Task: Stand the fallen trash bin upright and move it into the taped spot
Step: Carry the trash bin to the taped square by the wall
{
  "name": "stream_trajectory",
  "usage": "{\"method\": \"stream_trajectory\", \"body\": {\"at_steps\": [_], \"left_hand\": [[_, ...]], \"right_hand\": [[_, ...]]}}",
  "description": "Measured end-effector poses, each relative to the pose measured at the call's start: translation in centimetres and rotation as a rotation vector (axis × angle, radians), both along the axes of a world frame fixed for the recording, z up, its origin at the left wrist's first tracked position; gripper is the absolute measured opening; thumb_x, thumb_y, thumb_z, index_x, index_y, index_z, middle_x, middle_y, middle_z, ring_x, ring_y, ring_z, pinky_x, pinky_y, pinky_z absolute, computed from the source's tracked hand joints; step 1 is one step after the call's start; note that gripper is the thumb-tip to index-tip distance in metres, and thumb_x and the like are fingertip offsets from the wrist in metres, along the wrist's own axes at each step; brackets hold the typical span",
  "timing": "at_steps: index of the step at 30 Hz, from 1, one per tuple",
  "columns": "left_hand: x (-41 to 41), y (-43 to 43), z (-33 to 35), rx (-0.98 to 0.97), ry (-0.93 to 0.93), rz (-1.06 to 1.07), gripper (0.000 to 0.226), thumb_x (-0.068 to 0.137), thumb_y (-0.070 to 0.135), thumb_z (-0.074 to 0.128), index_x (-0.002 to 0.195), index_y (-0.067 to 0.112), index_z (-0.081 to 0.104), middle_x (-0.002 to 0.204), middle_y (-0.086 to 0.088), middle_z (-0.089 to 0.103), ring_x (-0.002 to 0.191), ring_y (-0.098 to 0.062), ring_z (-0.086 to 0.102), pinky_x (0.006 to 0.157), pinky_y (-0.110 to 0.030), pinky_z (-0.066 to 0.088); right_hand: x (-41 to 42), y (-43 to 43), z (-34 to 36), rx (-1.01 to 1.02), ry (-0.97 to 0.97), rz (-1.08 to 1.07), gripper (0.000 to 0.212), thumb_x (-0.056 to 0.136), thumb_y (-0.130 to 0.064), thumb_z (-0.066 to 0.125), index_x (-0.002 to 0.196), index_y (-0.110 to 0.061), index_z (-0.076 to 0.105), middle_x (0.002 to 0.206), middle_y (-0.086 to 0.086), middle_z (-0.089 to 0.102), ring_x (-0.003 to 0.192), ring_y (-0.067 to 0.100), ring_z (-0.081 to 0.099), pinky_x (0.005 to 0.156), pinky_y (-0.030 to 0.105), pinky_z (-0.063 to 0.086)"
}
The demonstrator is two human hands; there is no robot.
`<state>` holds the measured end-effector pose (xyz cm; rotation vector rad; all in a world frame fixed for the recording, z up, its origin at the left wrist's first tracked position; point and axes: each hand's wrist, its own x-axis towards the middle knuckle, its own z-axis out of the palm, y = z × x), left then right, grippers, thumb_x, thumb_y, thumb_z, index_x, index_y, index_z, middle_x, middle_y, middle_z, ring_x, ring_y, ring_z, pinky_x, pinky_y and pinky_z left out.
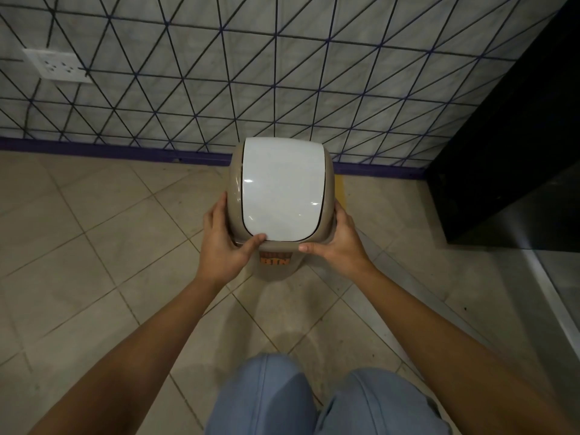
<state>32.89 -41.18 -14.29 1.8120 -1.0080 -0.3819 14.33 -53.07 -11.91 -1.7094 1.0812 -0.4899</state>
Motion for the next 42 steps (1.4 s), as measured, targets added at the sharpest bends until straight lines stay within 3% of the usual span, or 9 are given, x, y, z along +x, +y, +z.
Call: {"method": "stream_trajectory", "body": {"at_steps": [6,9,13,18,25,31,34,37,42], "left_hand": [[0.4,-0.8,0.5,0.006,0.006,-0.012,0.103,0.067,0.036,0.08,0.148,0.017,0.02,0.141,-0.012,0.033,0.113,0.013,0.027,0.102,-0.014,0.028],[1.0,-1.3,0.8,0.017,0.014,-0.018,0.104,0.067,0.037,0.08,0.148,0.017,0.019,0.14,-0.011,0.033,0.117,0.006,0.028,0.107,-0.024,0.032],[1.2,-2.1,0.7,0.023,-0.001,-0.011,0.104,0.067,0.04,0.079,0.148,0.017,0.018,0.14,-0.011,0.034,0.121,-0.002,0.03,0.105,-0.023,0.03],[1.6,-3.1,0.7,0.003,0.014,-0.004,0.102,0.066,0.046,0.077,0.148,0.021,0.021,0.138,-0.007,0.035,0.117,0.002,0.031,0.102,-0.022,0.032],[2.4,-4.2,0.9,0.02,0.035,-0.011,0.104,0.067,0.044,0.078,0.148,0.018,0.019,0.14,-0.01,0.036,0.13,-0.018,0.036,0.109,-0.039,0.035],[2.8,-4.6,0.9,0.04,0.017,-0.02,0.103,0.066,0.048,0.077,0.148,0.022,0.02,0.141,-0.008,0.035,0.129,-0.015,0.035,0.105,-0.031,0.035],[3.0,-4.1,0.8,0.044,-0.033,-0.034,0.107,0.063,0.052,0.077,0.148,0.019,0.019,0.146,-0.007,0.029,0.133,-0.016,0.033,0.107,-0.031,0.034],[2.9,-3.6,0.9,0.03,-0.139,-0.053,0.118,0.06,0.055,0.079,0.149,0.017,0.012,0.149,-0.007,0.027,0.136,-0.015,0.029,0.107,-0.031,0.031],[2.7,-3.7,1.5,0.01,-0.179,-0.091,0.124,0.054,0.058,0.078,0.149,0.018,0.009,0.146,-0.008,0.031,0.132,-0.01,0.027,0.104,-0.028,0.029]], "right_hand": [[0.7,-1.1,0.0,-0.008,-0.001,0.001,0.121,0.05,-0.023,0.091,0.147,-0.019,0.019,0.142,0.009,0.036,0.135,0.023,0.033,0.11,0.047,0.035],[1.3,-1.9,0.1,-0.009,-0.006,0.008,0.119,0.05,-0.023,0.091,0.146,-0.019,0.022,0.141,0.011,0.038,0.134,0.024,0.036,0.109,0.047,0.036],[1.5,-2.7,0.0,-0.022,-0.001,0.006,0.118,0.05,-0.023,0.092,0.146,-0.019,0.023,0.14,0.01,0.039,0.132,0.023,0.037,0.109,0.046,0.036],[1.7,-3.7,0.1,-0.043,-0.003,0.004,0.119,0.051,-0.025,0.09,0.147,-0.021,0.02,0.139,0.006,0.035,0.134,0.022,0.033,0.111,0.046,0.034],[2.0,-4.8,0.3,-0.036,0.007,0.039,0.119,0.055,-0.025,0.089,0.148,-0.023,0.016,0.141,0.008,0.033,0.135,0.022,0.032,0.112,0.041,0.031],[2.0,-5.5,0.6,-0.033,0.036,0.072,0.12,0.056,-0.026,0.089,0.149,-0.025,0.013,0.143,0.008,0.031,0.135,0.022,0.031,0.112,0.04,0.031],[1.9,-5.2,0.7,-0.088,0.068,0.068,0.128,0.053,-0.029,0.09,0.149,-0.026,0.005,0.146,0.007,0.022,0.137,0.021,0.024,0.107,0.03,0.024],[2.1,-4.3,1.0,-0.205,0.08,0.079,0.141,0.049,-0.028,0.091,0.148,-0.023,-0.009,0.152,0.009,0.012,0.141,0.021,0.014,0.111,0.037,0.022],[2.6,-3.8,1.6,-0.308,0.056,0.146,0.136,0.053,-0.02,0.09,0.147,-0.025,-0.008,0.154,0.008,0.009,0.143,0.02,0.01,0.116,0.048,0.022]]}}
